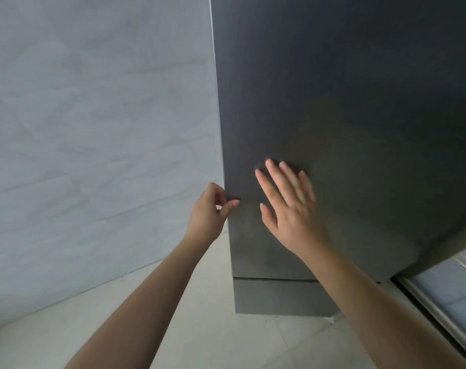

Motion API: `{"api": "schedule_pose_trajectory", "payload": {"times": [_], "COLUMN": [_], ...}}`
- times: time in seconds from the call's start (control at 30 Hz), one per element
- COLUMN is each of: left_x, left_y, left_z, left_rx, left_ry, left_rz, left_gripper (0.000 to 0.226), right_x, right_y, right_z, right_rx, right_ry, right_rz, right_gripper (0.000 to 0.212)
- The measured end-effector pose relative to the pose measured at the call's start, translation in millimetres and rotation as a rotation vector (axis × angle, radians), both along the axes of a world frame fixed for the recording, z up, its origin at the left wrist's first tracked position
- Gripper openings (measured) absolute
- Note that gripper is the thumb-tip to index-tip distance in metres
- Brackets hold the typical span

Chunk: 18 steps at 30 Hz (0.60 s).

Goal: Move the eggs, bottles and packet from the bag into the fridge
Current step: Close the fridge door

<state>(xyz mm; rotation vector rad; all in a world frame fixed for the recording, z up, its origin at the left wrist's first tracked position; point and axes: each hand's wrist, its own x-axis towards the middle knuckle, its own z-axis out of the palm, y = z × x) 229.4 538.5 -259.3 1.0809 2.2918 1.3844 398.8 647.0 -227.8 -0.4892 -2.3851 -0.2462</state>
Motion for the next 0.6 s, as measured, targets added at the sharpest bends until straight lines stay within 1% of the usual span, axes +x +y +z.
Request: {"api": "schedule_pose_trajectory", "payload": {"times": [0.27, 0.37, 0.47, 0.53, 0.6], "left_x": [0.5, 2.2, 5.6, 11.9, 21.3], "left_y": [0.7, 0.4, -3.6, -12.3, -26.1], "left_z": [7.2, 10.8, 13.2, 13.5, 14.8], "left_rx": [-0.068, -0.150, -0.293, -0.313, -0.304], "left_ry": [0.033, 0.060, 0.222, 0.350, 0.428], "left_rz": [0.031, 0.065, 0.120, 0.155, 0.177], "left_gripper": [0.024, 0.024, 0.029, 0.031, 0.030], "right_x": [-6.2, -2.1, 5.1, 9.4, 12.6], "right_y": [3.5, 2.0, -1.2, -6.4, -14.1], "right_z": [-4.4, -0.7, 5.7, 11.7, 18.1], "right_rx": [0.023, 0.006, -0.024, -0.043, -0.085], "right_ry": [-0.046, -0.088, -0.143, -0.169, -0.182], "right_rz": [-0.021, -0.015, -0.012, -0.030, -0.032], "right_gripper": [0.062, 0.064, 0.067, 0.069, 0.068]}}
